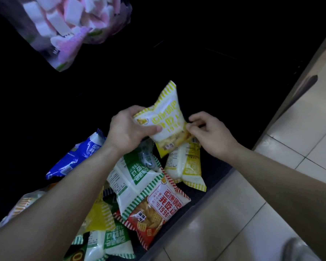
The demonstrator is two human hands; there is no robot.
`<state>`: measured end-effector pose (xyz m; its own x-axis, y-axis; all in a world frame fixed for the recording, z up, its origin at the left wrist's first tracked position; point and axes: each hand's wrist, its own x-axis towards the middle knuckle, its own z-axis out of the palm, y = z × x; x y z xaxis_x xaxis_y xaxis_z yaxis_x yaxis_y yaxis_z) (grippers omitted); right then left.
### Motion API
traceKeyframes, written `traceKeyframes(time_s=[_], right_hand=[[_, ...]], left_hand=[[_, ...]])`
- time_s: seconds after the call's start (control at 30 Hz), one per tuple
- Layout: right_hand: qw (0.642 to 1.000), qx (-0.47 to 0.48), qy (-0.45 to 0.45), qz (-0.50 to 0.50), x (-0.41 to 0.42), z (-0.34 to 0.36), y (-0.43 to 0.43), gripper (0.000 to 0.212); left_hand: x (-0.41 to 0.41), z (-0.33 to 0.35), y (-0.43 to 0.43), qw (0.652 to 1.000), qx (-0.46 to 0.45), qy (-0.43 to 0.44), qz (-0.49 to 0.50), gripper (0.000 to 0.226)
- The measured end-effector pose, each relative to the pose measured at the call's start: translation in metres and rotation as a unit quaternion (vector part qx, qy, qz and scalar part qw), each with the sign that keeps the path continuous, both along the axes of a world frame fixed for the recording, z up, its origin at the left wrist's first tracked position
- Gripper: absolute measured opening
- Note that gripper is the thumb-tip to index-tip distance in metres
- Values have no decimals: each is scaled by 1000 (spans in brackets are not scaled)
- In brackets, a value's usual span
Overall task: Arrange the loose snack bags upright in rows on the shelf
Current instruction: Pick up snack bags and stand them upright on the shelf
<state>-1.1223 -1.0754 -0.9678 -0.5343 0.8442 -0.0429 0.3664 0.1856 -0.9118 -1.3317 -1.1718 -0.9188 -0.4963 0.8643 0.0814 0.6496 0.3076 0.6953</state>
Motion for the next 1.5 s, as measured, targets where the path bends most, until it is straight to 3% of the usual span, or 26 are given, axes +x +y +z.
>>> traceKeyframes(time_s=[0.2, 0.5, 0.8, 0.97, 1.17, 1.3, 1.4, 1.5], right_hand=[[991, 66, -112, 30, 7, -14, 0, 39], [977, 58, -187, 84, 18, -25, -3, 43], [934, 22, -331, 136, 36, -59, -22, 61], [914, -11, -371, 166, 40, -64, -26, 62], [934, -98, -311, 149, 23, -62, -39, 65], [949, -141, -264, 100, 4, -63, -49, 63], [969, -113, -215, 38, 1, -50, -53, 61], [982, 11, -189, 22, 7, -29, -50, 50]], left_hand=[[-8, 14, 56, 995, 64, 45, 65, 63], [-18, -38, 95, 987, 11, 116, 110, 69], [-19, -71, 132, 988, 26, 39, 145, 57], [-17, -64, 145, 974, -44, 127, 182, 63], [0, -52, 123, 968, -59, 187, 154, 70], [4, -27, 57, 964, -86, 250, -11, 66], [6, -9, -6, 947, -148, 263, -105, 68], [15, 0, -52, 940, -194, 254, -120, 68]])
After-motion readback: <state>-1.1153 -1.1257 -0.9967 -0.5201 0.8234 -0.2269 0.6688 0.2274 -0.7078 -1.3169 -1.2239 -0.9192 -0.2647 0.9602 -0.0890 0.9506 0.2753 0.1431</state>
